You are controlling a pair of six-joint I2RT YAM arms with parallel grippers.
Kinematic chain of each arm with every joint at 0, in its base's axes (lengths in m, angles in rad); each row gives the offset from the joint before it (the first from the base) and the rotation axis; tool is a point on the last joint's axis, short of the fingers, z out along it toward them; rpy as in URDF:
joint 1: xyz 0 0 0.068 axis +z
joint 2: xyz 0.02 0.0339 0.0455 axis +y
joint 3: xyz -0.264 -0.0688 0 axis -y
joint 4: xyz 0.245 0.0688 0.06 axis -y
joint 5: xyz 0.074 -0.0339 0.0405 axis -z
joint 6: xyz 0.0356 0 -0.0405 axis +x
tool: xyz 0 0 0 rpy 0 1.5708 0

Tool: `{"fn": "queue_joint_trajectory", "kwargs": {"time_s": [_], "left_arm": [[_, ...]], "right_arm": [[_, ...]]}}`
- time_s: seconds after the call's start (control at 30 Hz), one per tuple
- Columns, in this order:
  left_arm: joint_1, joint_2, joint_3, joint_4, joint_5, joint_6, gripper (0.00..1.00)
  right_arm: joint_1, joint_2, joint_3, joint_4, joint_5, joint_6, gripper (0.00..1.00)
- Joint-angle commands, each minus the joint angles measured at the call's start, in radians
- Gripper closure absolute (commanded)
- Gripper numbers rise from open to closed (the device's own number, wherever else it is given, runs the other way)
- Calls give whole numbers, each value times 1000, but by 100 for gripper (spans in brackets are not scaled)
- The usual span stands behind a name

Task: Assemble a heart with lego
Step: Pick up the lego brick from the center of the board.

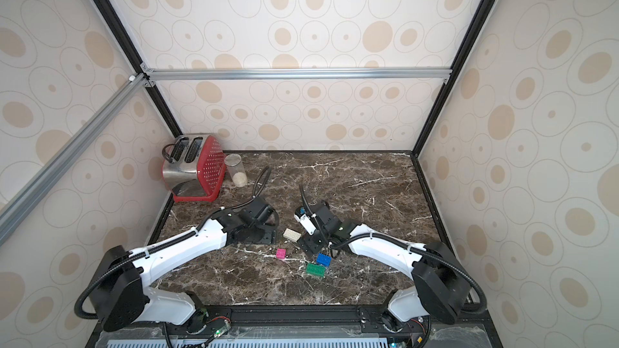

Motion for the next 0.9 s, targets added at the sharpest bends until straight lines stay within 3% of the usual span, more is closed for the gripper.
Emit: {"fn": "queue_joint_trajectory", "kwargs": {"time_s": [0.0,0.17,0.53,0.73,0.87], "left_arm": [[81,-31,-38,-19,3,96,24],[182,-103,-130,21,-3,89,24],[191,-136,-261,135,29,31,23],[191,-158,-287,136,20,25,22],[191,-159,-296,142,26,30,21]], "right_arm": [[29,85,87,-76,5,-113,17],[31,234,208,-149,-25,-172,23],[36,529,519,-398,-25,-282,34],[36,598,609,-493,-19,-294,45],[36,625,639,-504,-5,-292,47]]}}
